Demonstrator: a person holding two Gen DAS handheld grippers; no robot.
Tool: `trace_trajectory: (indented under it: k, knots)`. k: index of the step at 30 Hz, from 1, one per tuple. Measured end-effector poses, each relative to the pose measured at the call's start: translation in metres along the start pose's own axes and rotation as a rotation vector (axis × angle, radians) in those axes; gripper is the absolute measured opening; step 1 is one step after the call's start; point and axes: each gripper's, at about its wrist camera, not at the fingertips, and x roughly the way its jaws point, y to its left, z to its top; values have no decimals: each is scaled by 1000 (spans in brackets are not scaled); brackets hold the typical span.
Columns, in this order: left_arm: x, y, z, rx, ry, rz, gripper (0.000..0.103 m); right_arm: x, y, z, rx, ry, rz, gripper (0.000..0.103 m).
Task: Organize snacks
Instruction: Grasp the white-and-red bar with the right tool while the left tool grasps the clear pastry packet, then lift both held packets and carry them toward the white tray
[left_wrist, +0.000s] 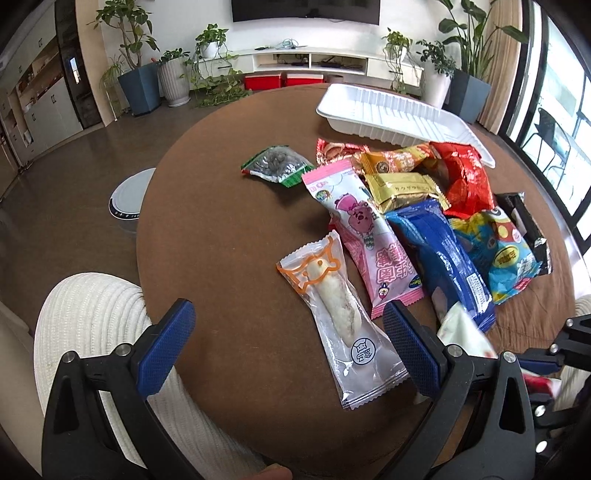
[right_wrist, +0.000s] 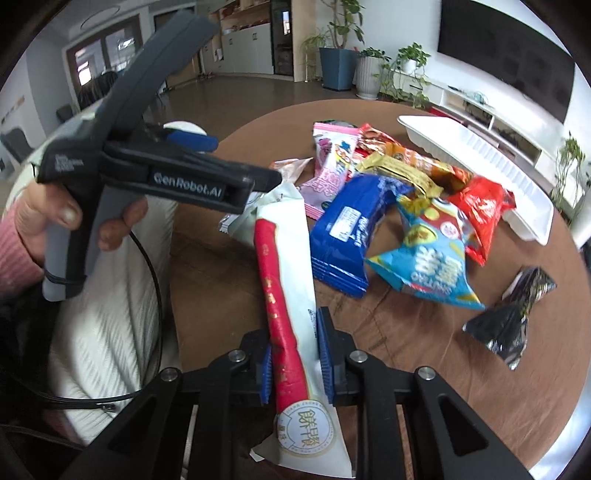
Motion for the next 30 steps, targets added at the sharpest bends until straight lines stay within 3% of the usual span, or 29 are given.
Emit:
trace_trajectory:
  k: [8,14,19,22,24,30]
  knots:
    - [23,-12,-2,64,66,33,103,-14,-12,-9,74,-17,26,20]
    - [30,-11,-1,57,62,4,101,-17,-13,-10,91,-24,32,20]
    - [27,-9,-2,63,54,-70,78,-16,-15,-9,98,-29,35,20]
    - [23,-14,-2,86,34,-88,53,-17,-17,-10,111,-30,44,20]
    - [22,-14,-2,90,29,-95,29,-17,-18,-10,119,-30,49,20]
    - [19,-9,-3,80,27,-112,25,-12,-10,-7,79,-20,16,21]
